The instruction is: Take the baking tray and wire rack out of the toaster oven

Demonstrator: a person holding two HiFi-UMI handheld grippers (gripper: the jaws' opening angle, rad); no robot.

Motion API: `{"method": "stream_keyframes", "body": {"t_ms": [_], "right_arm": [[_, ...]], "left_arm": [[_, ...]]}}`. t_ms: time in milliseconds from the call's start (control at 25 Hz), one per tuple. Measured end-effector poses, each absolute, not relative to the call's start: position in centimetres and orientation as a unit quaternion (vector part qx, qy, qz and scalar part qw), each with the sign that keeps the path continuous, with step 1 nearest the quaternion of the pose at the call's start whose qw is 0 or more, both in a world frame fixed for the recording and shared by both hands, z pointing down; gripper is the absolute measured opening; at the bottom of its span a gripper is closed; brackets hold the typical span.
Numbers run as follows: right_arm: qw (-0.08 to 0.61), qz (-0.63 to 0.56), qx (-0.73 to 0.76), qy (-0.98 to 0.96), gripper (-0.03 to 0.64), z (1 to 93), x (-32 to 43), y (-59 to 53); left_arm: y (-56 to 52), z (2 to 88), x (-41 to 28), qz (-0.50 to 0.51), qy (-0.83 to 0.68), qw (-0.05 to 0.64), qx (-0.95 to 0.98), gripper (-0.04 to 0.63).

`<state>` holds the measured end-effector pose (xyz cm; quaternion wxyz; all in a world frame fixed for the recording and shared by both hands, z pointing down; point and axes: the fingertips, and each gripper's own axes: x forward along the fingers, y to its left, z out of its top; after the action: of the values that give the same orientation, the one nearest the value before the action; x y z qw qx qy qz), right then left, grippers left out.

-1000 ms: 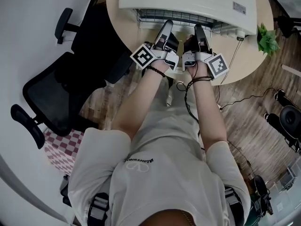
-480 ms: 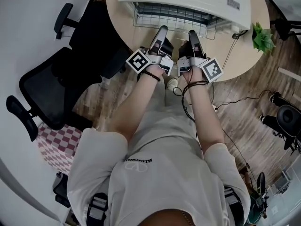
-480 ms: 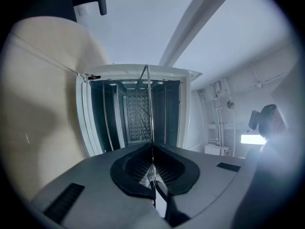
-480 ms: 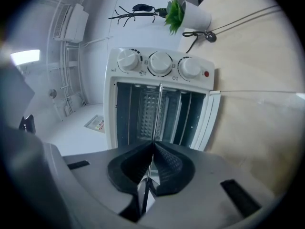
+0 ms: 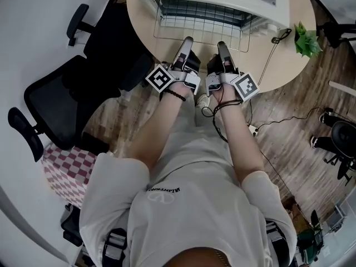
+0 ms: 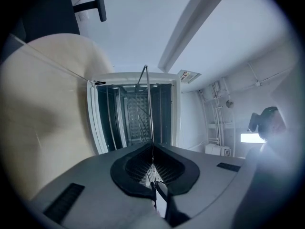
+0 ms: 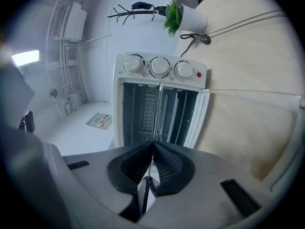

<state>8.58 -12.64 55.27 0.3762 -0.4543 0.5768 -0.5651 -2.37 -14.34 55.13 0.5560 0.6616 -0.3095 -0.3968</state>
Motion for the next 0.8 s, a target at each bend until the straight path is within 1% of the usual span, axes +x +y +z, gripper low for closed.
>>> {"method": "stream_keyframes", "body": {"t_ms": [800], "right_arm": [[0.348, -0.582, -0.429, 0.597, 0.011, 54.4, 7.5, -6.3]], "left_arm": [[-7.9, 54.4, -3.3, -0.391, -0.324, 0.546, 0.667, 0.008]]}}
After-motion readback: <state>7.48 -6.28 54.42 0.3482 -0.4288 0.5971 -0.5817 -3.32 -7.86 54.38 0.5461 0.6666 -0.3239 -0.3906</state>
